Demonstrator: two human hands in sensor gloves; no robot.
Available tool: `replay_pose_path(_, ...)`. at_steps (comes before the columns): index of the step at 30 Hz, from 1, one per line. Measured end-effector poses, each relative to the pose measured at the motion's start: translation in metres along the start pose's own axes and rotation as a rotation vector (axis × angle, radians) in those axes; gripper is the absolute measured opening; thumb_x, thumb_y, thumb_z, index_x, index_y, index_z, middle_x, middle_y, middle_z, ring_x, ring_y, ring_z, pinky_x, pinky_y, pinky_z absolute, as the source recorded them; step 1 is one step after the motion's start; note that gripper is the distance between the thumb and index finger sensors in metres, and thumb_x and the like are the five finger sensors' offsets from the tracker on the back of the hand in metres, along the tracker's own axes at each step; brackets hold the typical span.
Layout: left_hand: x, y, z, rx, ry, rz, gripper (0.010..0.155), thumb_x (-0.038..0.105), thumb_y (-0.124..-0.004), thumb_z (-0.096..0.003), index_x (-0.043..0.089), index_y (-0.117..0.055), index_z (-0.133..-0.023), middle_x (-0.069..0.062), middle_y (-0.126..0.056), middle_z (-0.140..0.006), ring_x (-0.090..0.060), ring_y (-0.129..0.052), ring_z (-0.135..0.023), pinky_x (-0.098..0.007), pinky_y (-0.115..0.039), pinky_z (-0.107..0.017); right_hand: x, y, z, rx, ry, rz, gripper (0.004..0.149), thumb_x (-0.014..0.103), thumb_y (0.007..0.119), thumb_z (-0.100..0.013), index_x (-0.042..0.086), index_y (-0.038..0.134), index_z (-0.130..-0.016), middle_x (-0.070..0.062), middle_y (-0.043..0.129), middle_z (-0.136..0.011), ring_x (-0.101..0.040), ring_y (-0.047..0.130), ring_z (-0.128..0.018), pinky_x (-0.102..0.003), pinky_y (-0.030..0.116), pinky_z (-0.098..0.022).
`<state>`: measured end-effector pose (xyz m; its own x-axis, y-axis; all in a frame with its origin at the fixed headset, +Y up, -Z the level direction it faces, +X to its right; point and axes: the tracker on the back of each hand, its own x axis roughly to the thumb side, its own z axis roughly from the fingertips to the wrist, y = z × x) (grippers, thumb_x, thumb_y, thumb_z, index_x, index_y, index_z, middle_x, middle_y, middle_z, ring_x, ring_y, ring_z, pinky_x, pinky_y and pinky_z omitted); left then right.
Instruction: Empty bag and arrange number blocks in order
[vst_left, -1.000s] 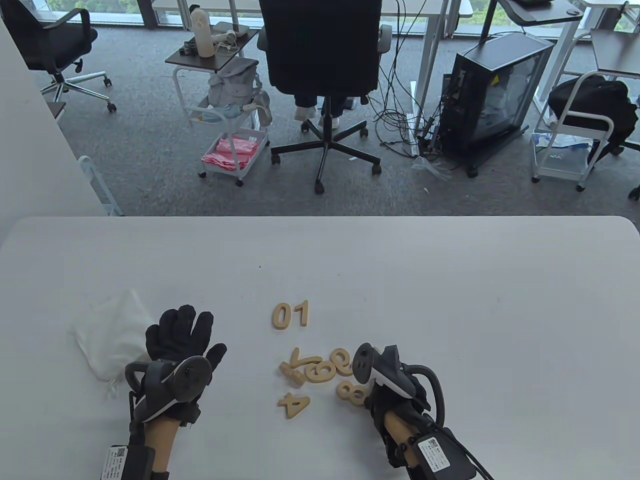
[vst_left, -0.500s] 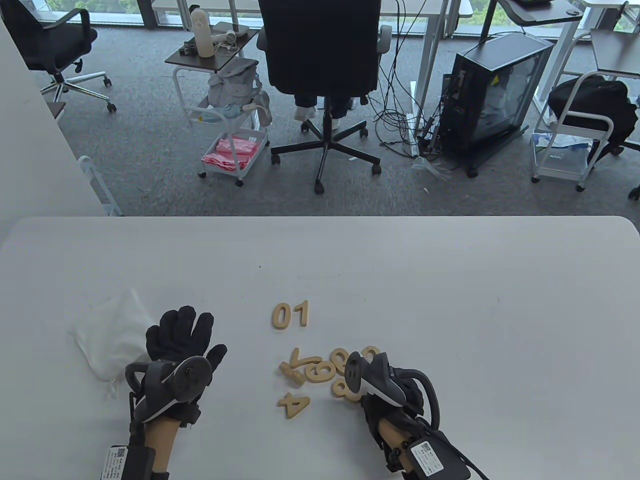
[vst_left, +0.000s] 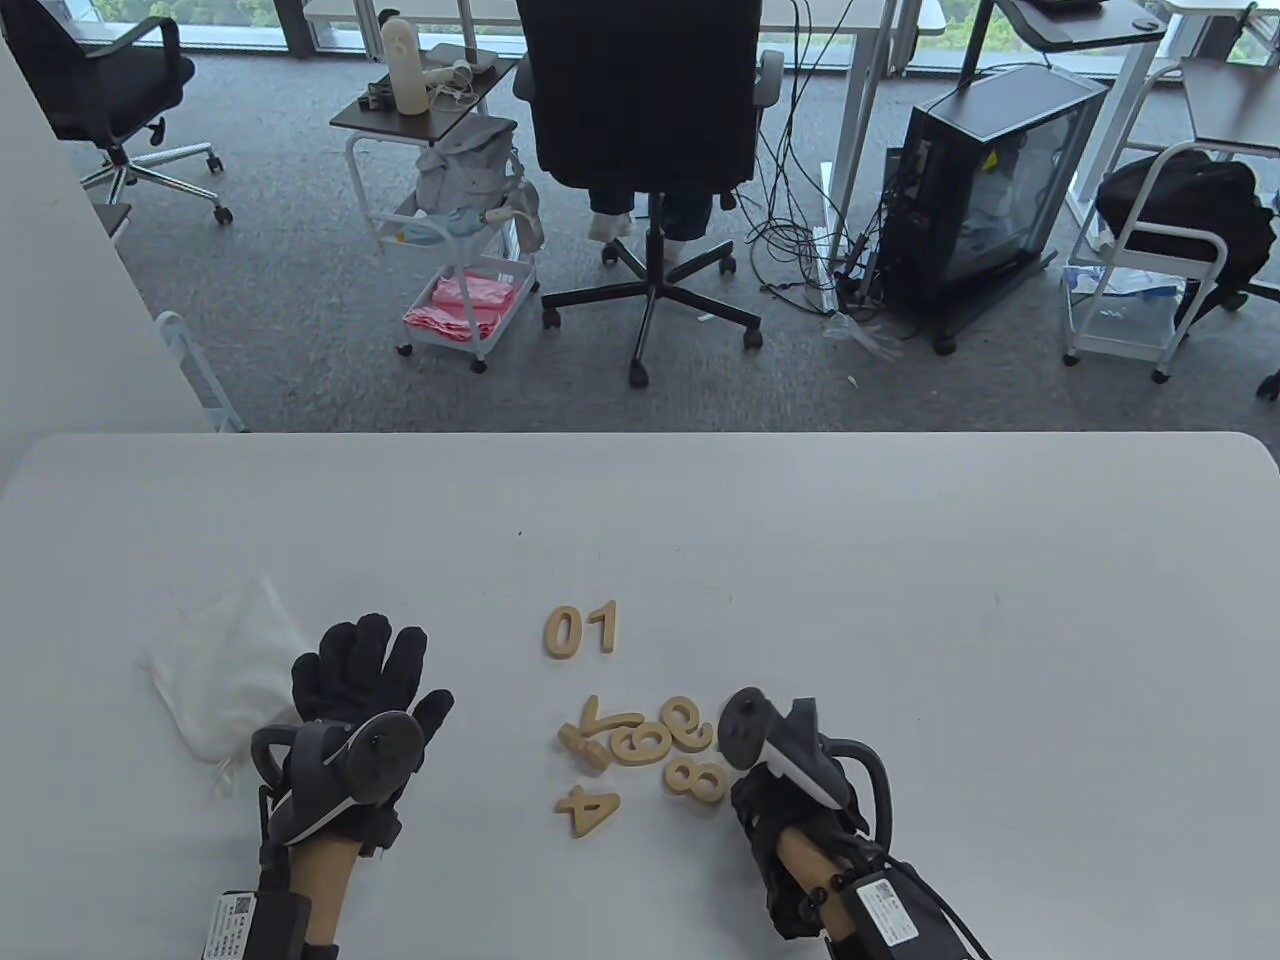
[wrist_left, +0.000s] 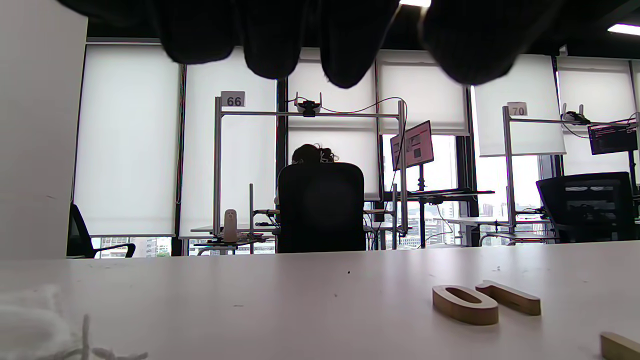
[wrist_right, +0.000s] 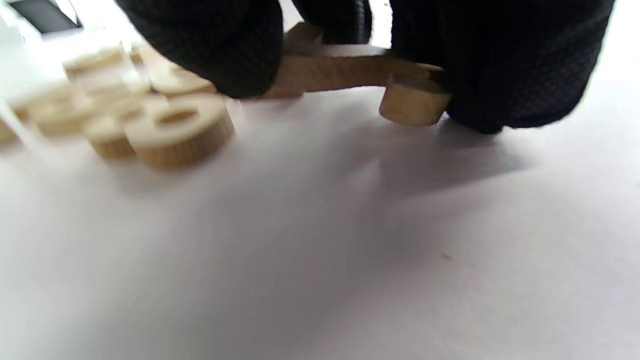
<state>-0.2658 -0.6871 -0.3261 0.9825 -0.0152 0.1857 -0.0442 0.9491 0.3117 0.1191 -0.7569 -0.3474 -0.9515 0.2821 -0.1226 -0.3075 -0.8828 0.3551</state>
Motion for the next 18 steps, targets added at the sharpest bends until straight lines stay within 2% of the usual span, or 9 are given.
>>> replay_pose_path(2,0.000,0.000,0.000,0.001,0.001,0.000,0.069,0.052,-0.073,-0.0514,0.014,-0.065,-0.108,-0.029,-0.057,-0.113,-0.063,-0.063,-0.100,-0.080,-0.051,-0.066,-0.022,-0.012,-0.001,0.023,-0.049,-0.281,0.071,0.034,0.077,-0.053,0.004,0.048,-0.111,-0.046,0.060,-0.098,-0.066,0.085,-0.071,-0.065,0.084,-0.050)
replay_pose_path(4,0.000,0.000,0.000,0.000,0.002,0.000,0.069,0.052,-0.073,-0.0514,0.014,-0.065,-0.108,-0.029,-0.057,-0.113,-0.063,-0.063,-0.100,-0.080,-0.051,-0.065,-0.045,-0.019,-0.004,0.111,-0.134,-0.655,0.068,0.035,0.076,-0.054,0.007,0.050,-0.111,-0.045,0.059,-0.098,-0.064,0.086,-0.071,-0.063,0.084,-0.051)
replay_pose_path(7,-0.001,0.000,-0.001,-0.001,0.002,0.000,0.069,0.052,-0.073,-0.0514,0.014,-0.066,-0.108,-0.029,-0.057,-0.113,-0.063,-0.063,-0.100,-0.080,-0.051,-0.066,-0.064,-0.025,-0.008,0.181,-0.279,-1.008,0.065,0.037,0.074,-0.056,0.010,0.051,-0.111,-0.042,0.056,-0.101,-0.062,0.085,-0.074,-0.061,0.085,-0.054)
replay_pose_path(9,-0.001,0.000,-0.001,0.001,0.003,0.002,0.069,0.052,-0.073,-0.0513,0.014,-0.066,-0.108,-0.028,-0.057,-0.113,-0.063,-0.063,-0.100,-0.080,-0.051,-0.066,-0.069,-0.023,-0.012,0.237,-0.375,-1.139,0.066,0.037,0.073,-0.057,0.010,0.048,-0.111,-0.041,0.051,-0.104,-0.061,0.082,-0.078,-0.060,0.083,-0.058)
replay_pose_path(12,-0.002,0.001,0.000,0.002,0.010,0.007,0.069,0.052,-0.073,-0.0514,0.014,-0.066,-0.108,-0.029,-0.057,-0.114,-0.063,-0.063,-0.100,-0.080,-0.050,-0.066,-0.071,-0.014,-0.018,0.328,-0.444,-1.359,0.062,0.033,0.074,-0.058,0.010,0.049,-0.110,-0.040,0.044,-0.107,-0.064,0.074,-0.084,-0.061,0.078,-0.063)
replay_pose_path(14,-0.003,0.001,0.000,0.001,0.011,0.005,0.069,0.052,-0.073,-0.0514,0.014,-0.066,-0.108,-0.029,-0.057,-0.114,-0.063,-0.063,-0.100,-0.080,-0.050,-0.066,-0.072,-0.011,-0.021,0.342,-0.450,-1.460,0.059,0.032,0.075,-0.058,0.009,0.052,-0.107,-0.040,0.041,-0.108,-0.063,0.071,-0.087,-0.060,0.077,-0.066)
replay_pose_path(18,-0.003,0.001,0.000,0.000,0.010,0.003,0.069,0.052,-0.073,-0.0514,0.014,-0.066,-0.108,-0.028,-0.057,-0.114,-0.063,-0.063,-0.100,-0.080,-0.050,-0.065,-0.076,-0.009,-0.024,0.296,-0.419,-1.503,0.049,0.034,0.075,-0.059,0.009,0.063,-0.099,-0.039,0.042,-0.107,-0.060,0.071,-0.090,-0.056,0.077,-0.068)
